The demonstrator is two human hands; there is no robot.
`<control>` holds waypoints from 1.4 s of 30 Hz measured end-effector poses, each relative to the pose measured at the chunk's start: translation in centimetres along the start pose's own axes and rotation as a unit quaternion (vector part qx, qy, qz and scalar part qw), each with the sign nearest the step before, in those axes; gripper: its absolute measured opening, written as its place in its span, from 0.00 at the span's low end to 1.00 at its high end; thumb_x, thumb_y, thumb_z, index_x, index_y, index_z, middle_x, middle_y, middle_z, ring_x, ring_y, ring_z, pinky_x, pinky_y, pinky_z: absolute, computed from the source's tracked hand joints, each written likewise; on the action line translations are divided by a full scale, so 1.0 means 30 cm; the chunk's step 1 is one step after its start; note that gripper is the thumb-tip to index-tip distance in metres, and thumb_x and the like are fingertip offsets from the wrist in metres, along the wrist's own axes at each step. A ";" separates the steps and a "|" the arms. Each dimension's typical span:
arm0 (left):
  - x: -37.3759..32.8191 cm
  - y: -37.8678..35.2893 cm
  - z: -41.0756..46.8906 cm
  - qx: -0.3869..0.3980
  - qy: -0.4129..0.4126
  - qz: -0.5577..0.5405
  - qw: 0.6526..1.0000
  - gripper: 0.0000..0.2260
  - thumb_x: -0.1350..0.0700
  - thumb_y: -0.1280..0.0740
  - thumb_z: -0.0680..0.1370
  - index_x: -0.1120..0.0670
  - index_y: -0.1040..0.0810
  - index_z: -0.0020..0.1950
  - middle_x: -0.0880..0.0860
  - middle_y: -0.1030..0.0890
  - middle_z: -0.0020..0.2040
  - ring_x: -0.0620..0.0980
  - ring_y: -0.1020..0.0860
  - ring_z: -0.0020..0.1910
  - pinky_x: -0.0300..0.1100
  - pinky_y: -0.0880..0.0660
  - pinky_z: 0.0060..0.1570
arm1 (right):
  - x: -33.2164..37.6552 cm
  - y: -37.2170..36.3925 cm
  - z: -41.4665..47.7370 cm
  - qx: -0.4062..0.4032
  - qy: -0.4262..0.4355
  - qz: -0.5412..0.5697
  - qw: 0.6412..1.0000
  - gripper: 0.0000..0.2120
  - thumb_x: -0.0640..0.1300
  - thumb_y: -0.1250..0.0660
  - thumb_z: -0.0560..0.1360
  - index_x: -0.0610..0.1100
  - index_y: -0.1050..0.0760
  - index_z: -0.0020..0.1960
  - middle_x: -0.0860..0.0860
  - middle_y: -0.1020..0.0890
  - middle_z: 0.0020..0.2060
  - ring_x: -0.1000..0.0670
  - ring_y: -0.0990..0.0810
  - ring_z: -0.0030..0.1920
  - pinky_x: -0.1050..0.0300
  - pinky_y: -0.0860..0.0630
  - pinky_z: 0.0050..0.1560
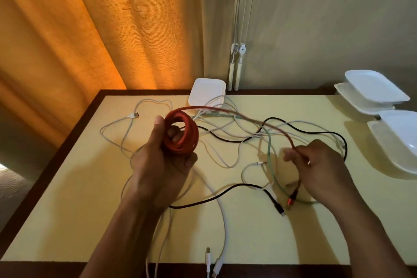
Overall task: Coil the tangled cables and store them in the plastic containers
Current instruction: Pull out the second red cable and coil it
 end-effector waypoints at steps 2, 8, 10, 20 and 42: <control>0.043 -0.022 -0.009 0.004 0.033 0.018 0.999 0.16 0.41 0.37 0.80 0.50 0.25 0.39 0.48 0.26 0.34 0.46 0.27 0.36 0.44 0.37 0.37 | 0.025 0.012 0.001 -0.048 -0.035 0.107 0.992 0.16 0.55 0.37 0.82 0.52 0.19 0.39 0.49 0.22 0.28 0.47 0.22 0.31 0.59 0.29 0.34; 0.178 -0.087 -0.047 0.053 0.122 0.027 0.991 0.18 0.42 0.41 0.84 0.51 0.26 0.41 0.47 0.29 0.34 0.45 0.31 0.31 0.44 0.38 0.36 | 0.062 -0.055 -0.024 -0.065 -0.169 0.484 0.856 0.18 0.48 0.36 0.83 0.37 0.21 0.42 0.41 0.17 0.34 0.36 0.14 0.38 0.44 0.18 0.45; 0.205 -0.109 -0.061 0.074 0.135 0.038 0.987 0.19 0.42 0.41 0.84 0.53 0.27 0.40 0.49 0.30 0.34 0.46 0.31 0.30 0.44 0.40 0.34 | 0.065 -0.063 -0.035 -0.068 -0.187 0.528 0.825 0.17 0.47 0.36 0.82 0.35 0.21 0.43 0.41 0.17 0.34 0.36 0.13 0.40 0.47 0.16 0.46; 0.239 -0.154 -0.099 0.143 0.152 0.092 0.974 0.18 0.42 0.41 0.81 0.55 0.28 0.42 0.52 0.29 0.36 0.47 0.33 0.33 0.44 0.41 0.35 | 0.062 -0.061 -0.034 -0.067 -0.166 0.398 0.900 0.24 0.59 0.41 0.83 0.45 0.21 0.38 0.45 0.18 0.31 0.49 0.20 0.32 0.52 0.26 0.38; 0.222 -0.164 -0.112 0.174 0.120 0.119 0.970 0.18 0.42 0.42 0.82 0.55 0.28 0.44 0.52 0.28 0.40 0.48 0.31 0.36 0.43 0.40 0.34 | 0.137 -0.143 -0.048 0.078 -0.275 0.688 0.668 0.16 0.51 0.38 0.81 0.40 0.24 0.43 0.46 0.23 0.31 0.51 0.21 0.27 0.60 0.20 0.29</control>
Point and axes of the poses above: each hand's wrist, its own z-axis towards the middle knuckle, its own y-axis out of the back of the hand, x = y × z, the point moved 6 cm from there along z, towards the middle knuckle
